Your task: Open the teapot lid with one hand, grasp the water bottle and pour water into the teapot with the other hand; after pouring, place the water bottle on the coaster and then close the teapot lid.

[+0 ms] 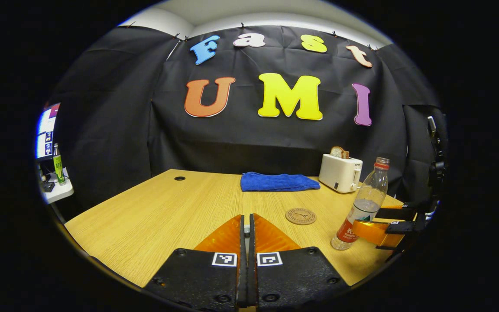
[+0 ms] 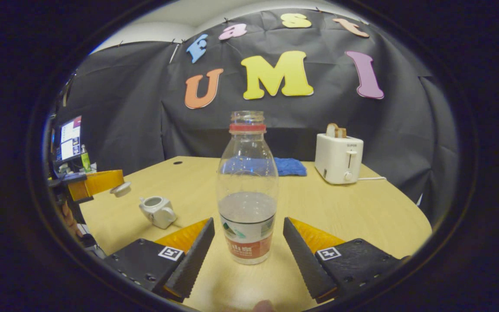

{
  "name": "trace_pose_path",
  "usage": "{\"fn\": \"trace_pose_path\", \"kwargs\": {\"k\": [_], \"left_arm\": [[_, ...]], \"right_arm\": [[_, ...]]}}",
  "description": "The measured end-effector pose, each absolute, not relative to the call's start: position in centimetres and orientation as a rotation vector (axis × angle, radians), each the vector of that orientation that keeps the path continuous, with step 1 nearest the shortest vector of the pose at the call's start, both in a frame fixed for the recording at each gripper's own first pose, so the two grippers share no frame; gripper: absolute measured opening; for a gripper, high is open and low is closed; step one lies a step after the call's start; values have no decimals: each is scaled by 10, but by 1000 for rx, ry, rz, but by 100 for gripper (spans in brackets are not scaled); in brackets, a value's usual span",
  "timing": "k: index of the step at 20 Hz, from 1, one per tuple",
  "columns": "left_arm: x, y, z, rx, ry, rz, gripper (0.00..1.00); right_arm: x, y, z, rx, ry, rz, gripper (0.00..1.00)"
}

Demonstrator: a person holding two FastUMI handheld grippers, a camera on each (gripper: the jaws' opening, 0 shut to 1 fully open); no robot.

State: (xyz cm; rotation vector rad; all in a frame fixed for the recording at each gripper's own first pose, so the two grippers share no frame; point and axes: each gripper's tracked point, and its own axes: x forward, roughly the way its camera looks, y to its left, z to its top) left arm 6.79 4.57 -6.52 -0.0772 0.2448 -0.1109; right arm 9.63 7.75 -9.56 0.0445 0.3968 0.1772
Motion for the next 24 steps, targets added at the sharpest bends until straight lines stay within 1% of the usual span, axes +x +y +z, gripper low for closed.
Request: {"fn": "trace_pose_path", "kwargs": {"k": [1,3,4,5,8,9,12,15,20,24], "left_arm": [[67,49,-66,-78,246,-110,3],[66,53,-69,-86,249,-111,3],[65,56,-68,-93,249,-111,3],[64,57,-69,-100,248,-112,3],[65,63,-68,-110,238,-111,3],[65,65,-68,-112,236,-114,3],[65,70,-66,-124,226,-118,3],[67,84,-67,-110,218,-93,3],[72,99,-63,-68,207,-68,3],[72,107,-64,-73,202,-64,3]], "right_arm": [[97,78,-97,44,402,176,95],[102,79,-97,38,403,169,86],[103,80,-96,28,408,168,78],[104,82,-97,11,412,173,75],[107,94,-83,-111,378,207,70],[110,96,-76,-181,362,213,65],[124,108,-69,-381,330,244,65],[141,118,-67,-559,318,264,65],[161,123,-69,-948,237,242,65],[165,136,-83,-1141,192,256,65]]}}
